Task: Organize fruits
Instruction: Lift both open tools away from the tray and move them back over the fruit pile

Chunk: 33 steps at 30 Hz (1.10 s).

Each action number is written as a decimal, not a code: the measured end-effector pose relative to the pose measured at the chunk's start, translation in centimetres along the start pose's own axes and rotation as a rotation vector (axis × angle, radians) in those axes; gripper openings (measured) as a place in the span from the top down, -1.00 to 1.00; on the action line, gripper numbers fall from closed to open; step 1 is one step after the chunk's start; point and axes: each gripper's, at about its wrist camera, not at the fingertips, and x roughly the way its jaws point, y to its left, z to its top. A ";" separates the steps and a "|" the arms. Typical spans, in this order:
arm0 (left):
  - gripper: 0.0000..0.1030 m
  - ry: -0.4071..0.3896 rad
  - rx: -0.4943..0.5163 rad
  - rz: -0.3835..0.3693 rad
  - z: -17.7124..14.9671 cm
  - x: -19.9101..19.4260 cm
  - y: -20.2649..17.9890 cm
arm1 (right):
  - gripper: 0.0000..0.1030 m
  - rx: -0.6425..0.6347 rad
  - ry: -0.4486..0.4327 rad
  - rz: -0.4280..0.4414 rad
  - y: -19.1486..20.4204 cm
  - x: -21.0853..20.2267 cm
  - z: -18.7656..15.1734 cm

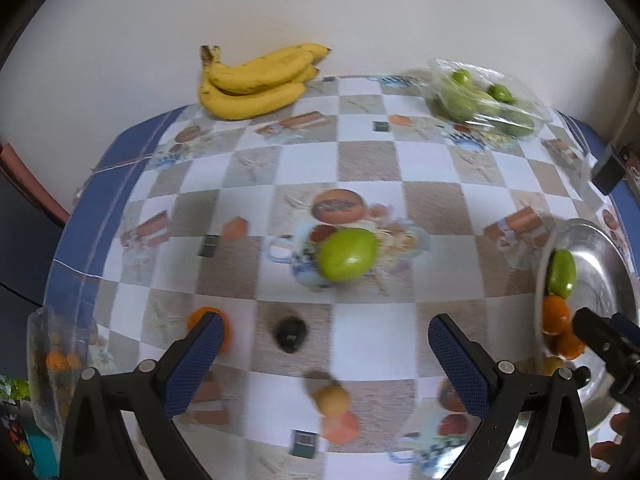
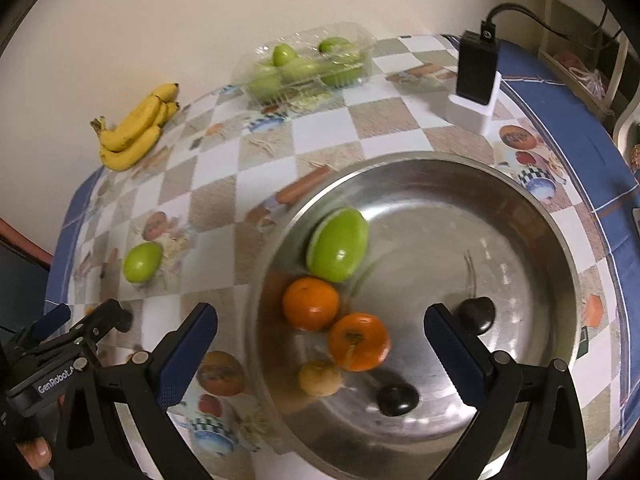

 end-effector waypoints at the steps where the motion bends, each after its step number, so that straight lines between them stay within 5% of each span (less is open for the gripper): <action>1: -1.00 -0.004 -0.002 0.012 0.0 0.0 0.7 | -1.00 -0.005 -0.005 0.001 0.4 -0.1 0.0; 17: -1.00 0.003 -0.101 0.098 -0.9 0.2 9.8 | -1.00 -0.121 0.032 0.032 6.8 1.0 -1.4; 33: -1.00 -0.005 -0.195 0.059 -1.9 0.5 14.8 | -1.00 -0.269 0.097 0.135 14.4 2.9 -3.2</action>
